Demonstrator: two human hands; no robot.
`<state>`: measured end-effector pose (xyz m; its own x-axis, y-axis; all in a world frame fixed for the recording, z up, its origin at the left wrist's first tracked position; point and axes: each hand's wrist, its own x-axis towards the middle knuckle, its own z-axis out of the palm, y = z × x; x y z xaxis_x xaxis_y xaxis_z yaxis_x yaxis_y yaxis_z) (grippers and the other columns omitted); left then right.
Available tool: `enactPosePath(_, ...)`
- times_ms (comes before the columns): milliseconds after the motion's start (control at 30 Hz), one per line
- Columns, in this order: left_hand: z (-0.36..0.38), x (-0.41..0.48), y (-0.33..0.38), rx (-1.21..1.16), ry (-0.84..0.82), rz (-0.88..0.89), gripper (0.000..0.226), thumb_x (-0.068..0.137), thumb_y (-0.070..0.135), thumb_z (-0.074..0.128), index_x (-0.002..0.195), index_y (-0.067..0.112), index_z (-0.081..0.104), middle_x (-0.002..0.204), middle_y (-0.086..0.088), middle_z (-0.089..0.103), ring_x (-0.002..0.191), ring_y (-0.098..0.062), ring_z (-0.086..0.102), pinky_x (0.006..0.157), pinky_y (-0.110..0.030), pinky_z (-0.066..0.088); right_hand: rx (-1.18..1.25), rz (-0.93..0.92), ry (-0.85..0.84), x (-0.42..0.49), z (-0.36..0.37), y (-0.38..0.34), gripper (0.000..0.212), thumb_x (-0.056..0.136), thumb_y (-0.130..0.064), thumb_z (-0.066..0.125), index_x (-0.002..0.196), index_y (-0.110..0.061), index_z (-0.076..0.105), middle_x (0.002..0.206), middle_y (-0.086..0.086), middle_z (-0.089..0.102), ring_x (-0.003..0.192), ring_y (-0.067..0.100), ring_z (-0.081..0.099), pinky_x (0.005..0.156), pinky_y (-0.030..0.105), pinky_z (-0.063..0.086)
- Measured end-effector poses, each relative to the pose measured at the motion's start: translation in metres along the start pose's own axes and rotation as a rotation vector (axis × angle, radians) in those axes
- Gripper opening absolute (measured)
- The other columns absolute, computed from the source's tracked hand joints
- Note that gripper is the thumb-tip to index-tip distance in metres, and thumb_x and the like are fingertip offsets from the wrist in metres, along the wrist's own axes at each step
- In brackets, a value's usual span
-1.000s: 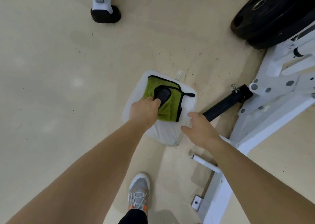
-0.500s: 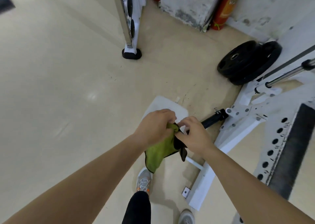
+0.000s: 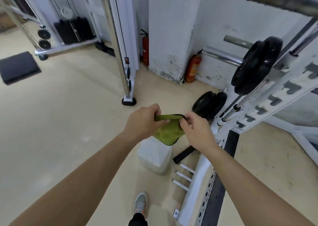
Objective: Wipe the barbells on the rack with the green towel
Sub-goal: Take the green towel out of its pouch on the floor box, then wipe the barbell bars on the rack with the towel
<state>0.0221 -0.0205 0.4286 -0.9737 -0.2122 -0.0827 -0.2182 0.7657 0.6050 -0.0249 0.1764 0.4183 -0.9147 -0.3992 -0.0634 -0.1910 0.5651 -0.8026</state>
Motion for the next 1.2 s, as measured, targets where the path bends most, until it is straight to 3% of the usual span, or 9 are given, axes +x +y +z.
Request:
enactPosePath(267, -0.016, 0.017, 0.017, 0.22, -0.236, 0.125, 0.03, 0.088, 0.056, 0.06, 0.099, 0.028, 0.062, 0.087, 0.007, 0.066, 0.085, -0.018, 0.063, 0.069, -0.035, 0.051, -0.255, -0.238, 0.273, 0.03, -0.094, -0.083, 0.023, 0.102, -0.044, 0.043, 0.106, -0.031, 0.062, 0.091, -0.016, 0.066, 0.086, 0.011, 0.062, 0.075, 0.039, 0.051)
enactPosePath(400, -0.024, 0.038, 0.022, -0.045, -0.29, 0.073, 0.033, 0.085, 0.055, 0.062, 0.079, 0.023, 0.068, 0.075, 0.0, 0.068, 0.075, -0.021, 0.066, 0.071, -0.043, 0.053, -0.193, -0.182, 0.431, 0.03, -0.139, -0.1, 0.023, 0.102, -0.042, 0.05, 0.11, -0.029, 0.067, 0.1, -0.015, 0.069, 0.093, 0.011, 0.063, 0.081, 0.037, 0.052)
enactPosePath(533, -0.063, 0.074, 0.046, -0.346, -0.218, 0.058, 0.037, 0.085, 0.055, 0.064, 0.086, 0.019, 0.074, 0.087, -0.003, 0.074, 0.089, -0.024, 0.07, 0.085, -0.046, 0.054, -0.332, -0.119, 0.489, 0.017, -0.186, -0.097, 0.023, 0.099, -0.048, 0.051, 0.101, -0.032, 0.067, 0.09, -0.018, 0.068, 0.084, 0.008, 0.063, 0.071, 0.032, 0.05)
enactPosePath(667, -0.107, 0.105, 0.094, -0.488, -0.111, 0.167, 0.017, 0.097, 0.03, 0.062, 0.083, 0.024, 0.07, 0.075, 0.009, 0.071, 0.077, -0.005, 0.067, 0.069, -0.018, 0.05, -0.543, 0.055, 0.386, -0.003, -0.23, -0.078, 0.044, 0.076, -0.082, 0.051, 0.073, -0.038, 0.052, 0.073, -0.013, 0.062, 0.068, 0.008, 0.059, 0.054, 0.029, 0.044)
enactPosePath(767, -0.125, 0.121, 0.132, -0.363, -0.008, 0.277, 0.023, 0.094, 0.026, 0.063, 0.082, 0.008, 0.059, 0.078, -0.012, 0.064, 0.075, -0.021, 0.061, 0.069, -0.034, 0.047, -0.632, 0.265, 0.148, -0.011, -0.246, -0.057, 0.052, 0.055, -0.077, 0.076, 0.073, -0.032, 0.056, 0.071, -0.008, 0.064, 0.068, 0.009, 0.062, 0.056, 0.032, 0.05)
enactPosePath(867, -0.129, 0.123, 0.176, -0.34, -0.013, 0.348, 0.031, 0.085, 0.035, 0.064, 0.076, 0.008, 0.054, 0.07, -0.01, 0.057, 0.07, -0.021, 0.056, 0.066, -0.036, 0.044, -0.774, 0.404, -0.035, -0.014, -0.252, -0.031, 0.035, 0.077, -0.057, 0.07, 0.077, -0.025, 0.055, 0.077, -0.006, 0.061, 0.076, 0.017, 0.062, 0.065, 0.033, 0.051)
enactPosePath(1000, -0.122, 0.11, 0.25, -0.519, -0.144, 0.414, 0.023, 0.086, 0.031, 0.067, 0.066, 0.022, 0.061, 0.062, 0.009, 0.06, 0.064, -0.011, 0.059, 0.062, -0.026, 0.046, -0.168, 0.468, 0.152, -0.038, -0.27, -0.009, 0.028, 0.098, -0.03, 0.058, 0.093, -0.007, 0.072, 0.094, 0.005, 0.073, 0.084, 0.018, 0.066, 0.083, 0.035, 0.052)
enactPosePath(1100, -0.115, 0.103, 0.308, -0.672, -0.288, 0.456, 0.029, 0.076, 0.035, 0.066, 0.084, 0.007, 0.068, 0.078, -0.006, 0.067, 0.077, -0.02, 0.064, 0.073, -0.035, 0.049, 0.182, 0.422, 0.505, -0.068, -0.294, -0.006, 0.029, 0.1, -0.019, 0.053, 0.098, 0.005, 0.069, 0.096, 0.02, 0.074, 0.087, 0.03, 0.069, 0.092, 0.05, 0.051)
enactPosePath(1200, -0.108, 0.099, 0.372, -0.794, -0.379, 0.522, 0.027, 0.055, 0.034, 0.064, 0.072, 0.013, 0.063, 0.074, -0.006, 0.058, 0.075, -0.021, 0.054, 0.071, -0.036, 0.04, 0.334, 0.372, 0.717, -0.098, -0.327, -0.017, 0.023, 0.099, -0.016, 0.053, 0.1, -0.003, 0.072, 0.103, 0.016, 0.074, 0.095, 0.025, 0.071, 0.092, 0.044, 0.053)
